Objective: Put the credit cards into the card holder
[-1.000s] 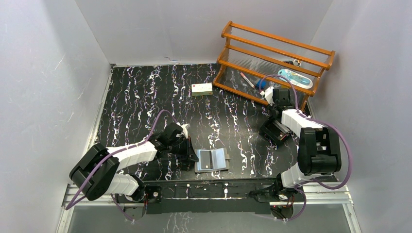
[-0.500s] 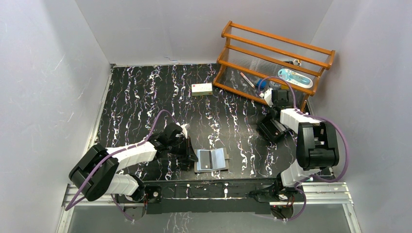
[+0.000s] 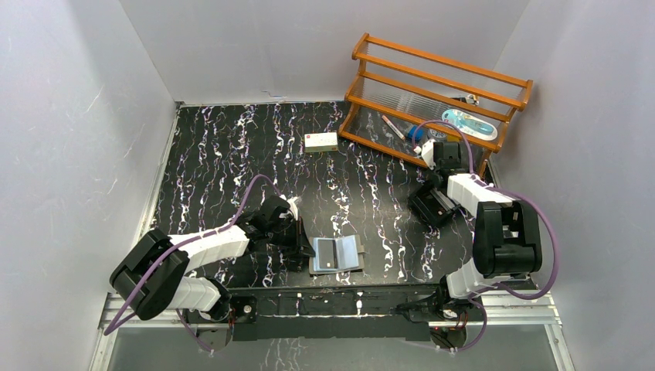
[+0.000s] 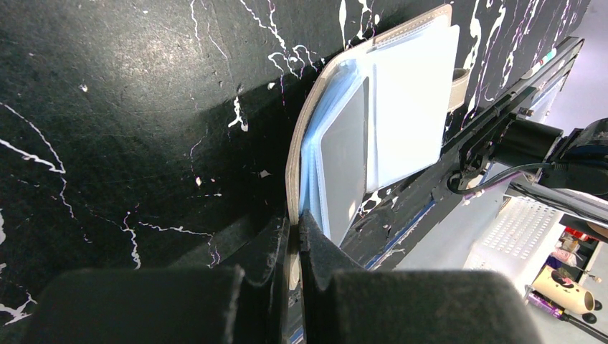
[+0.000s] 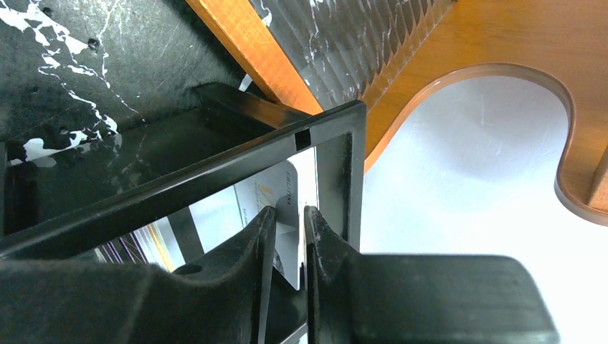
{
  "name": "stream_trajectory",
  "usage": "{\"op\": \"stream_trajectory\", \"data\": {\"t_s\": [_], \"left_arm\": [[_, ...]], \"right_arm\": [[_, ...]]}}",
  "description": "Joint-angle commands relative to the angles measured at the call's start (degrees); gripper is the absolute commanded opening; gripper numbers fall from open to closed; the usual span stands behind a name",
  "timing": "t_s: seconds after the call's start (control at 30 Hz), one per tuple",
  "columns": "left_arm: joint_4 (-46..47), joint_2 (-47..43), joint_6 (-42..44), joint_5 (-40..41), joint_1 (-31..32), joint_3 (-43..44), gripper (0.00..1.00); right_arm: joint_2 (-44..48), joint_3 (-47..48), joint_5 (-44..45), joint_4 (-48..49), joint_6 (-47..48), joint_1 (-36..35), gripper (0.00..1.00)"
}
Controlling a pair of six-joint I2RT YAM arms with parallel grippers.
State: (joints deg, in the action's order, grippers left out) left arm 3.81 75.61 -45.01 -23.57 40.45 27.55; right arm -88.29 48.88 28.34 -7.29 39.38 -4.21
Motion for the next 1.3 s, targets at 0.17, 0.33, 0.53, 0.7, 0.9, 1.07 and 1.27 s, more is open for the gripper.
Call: {"op": "stream_trajectory", "data": {"t_s": [0.17,0.33,0.53,0.7,0.9,1.07,1.27], "left_arm": [[-1.49,-1.41,0.71,-0.05,-0.39,0.16,0.00],[-1.90,-1.75,0.63,0.11,-0.46,0.60,0.00],[-5.24,-4.40,-0.40,3.17,-0.46,2.17,0.11],[-9.41,-8.68,-2.35,6.68,-0.46,4.44,0.30],[-13.78,-14.08,-3.39,8.84,-0.46,8.95,0.42],[-11.97,-17.18,-4.95,4.77,-0.53,11.47,0.48],[-4.15,-20.19,-9.08,-1.08,-0.59,12.04,0.53]], "right_arm": [[2.19,5.21,-0.11,-2.96,-1.18,0.31,0.14],[1.72,11.78,-5.07,-15.70,-7.14,-0.36,0.11],[1.54,22.53,-6.88,-30.84,-16.86,-1.40,0.00],[1.13,33.09,-14.98,-41.35,-25.61,-1.57,0.00],[2.27,40.36,-31.99,-43.46,-39.40,-4.83,0.00],[8.97,32.57,-48.73,-31.94,-50.28,-10.25,0.00],[21.88,12.06,-64.69,-1.07,-72.93,-14.44,0.00]]}}
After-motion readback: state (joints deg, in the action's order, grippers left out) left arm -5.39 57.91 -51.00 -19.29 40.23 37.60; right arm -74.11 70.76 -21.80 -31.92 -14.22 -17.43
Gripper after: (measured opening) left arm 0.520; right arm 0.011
